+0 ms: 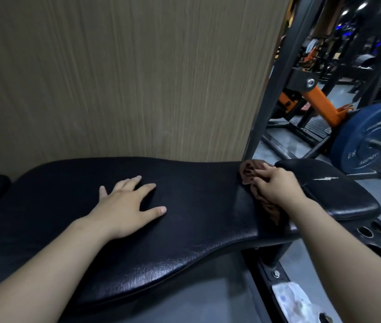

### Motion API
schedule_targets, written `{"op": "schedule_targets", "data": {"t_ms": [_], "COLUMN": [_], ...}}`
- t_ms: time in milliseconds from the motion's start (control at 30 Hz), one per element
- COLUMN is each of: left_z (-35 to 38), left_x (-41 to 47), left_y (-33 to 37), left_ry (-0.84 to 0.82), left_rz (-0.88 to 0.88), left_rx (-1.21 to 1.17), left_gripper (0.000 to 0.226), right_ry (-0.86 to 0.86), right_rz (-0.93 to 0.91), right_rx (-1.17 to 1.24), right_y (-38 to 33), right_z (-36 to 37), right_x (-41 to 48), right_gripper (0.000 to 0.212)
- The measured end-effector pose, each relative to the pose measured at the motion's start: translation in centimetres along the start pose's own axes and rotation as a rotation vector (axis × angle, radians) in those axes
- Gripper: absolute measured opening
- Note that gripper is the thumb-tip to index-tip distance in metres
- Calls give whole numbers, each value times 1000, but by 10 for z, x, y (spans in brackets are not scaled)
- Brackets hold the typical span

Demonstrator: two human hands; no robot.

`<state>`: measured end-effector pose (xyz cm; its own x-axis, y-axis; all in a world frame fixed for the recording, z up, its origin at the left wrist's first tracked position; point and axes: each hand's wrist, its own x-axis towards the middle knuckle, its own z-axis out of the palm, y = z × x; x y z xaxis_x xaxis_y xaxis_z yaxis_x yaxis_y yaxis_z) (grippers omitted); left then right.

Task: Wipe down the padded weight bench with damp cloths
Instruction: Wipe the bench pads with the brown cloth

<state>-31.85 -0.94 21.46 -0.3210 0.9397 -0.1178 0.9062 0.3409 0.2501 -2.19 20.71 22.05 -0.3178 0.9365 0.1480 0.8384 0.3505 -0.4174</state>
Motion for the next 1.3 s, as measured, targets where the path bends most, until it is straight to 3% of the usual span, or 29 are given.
{"op": "schedule_targets", "data": {"t_ms": [333,567,700,867,1300], "left_z": [-1,-7,-8,-13,-29], "left_x": [-12,-16,-20,-24,-50], "left_y": [-21,-25,-34,-53,-160], "left_ry": [13,32,54,48,119], "left_rz": [35,60,69,31,-164], "left_rx": [-3,3,17,6,-5], "left_gripper": [83,83,83,84,83], "right_ry": [-109,-73,-75,-58,-199], "right_rz": [-9,75,49,-51,-317], "right_rx": [-49,-46,-28,28,56], "right_y": [2,36,30,-17,-205], "right_z": [-6,-27,-20,7,98], "right_x": [-5,-8,-9,1,-28], "right_gripper": [60,47,54,50,50]}}
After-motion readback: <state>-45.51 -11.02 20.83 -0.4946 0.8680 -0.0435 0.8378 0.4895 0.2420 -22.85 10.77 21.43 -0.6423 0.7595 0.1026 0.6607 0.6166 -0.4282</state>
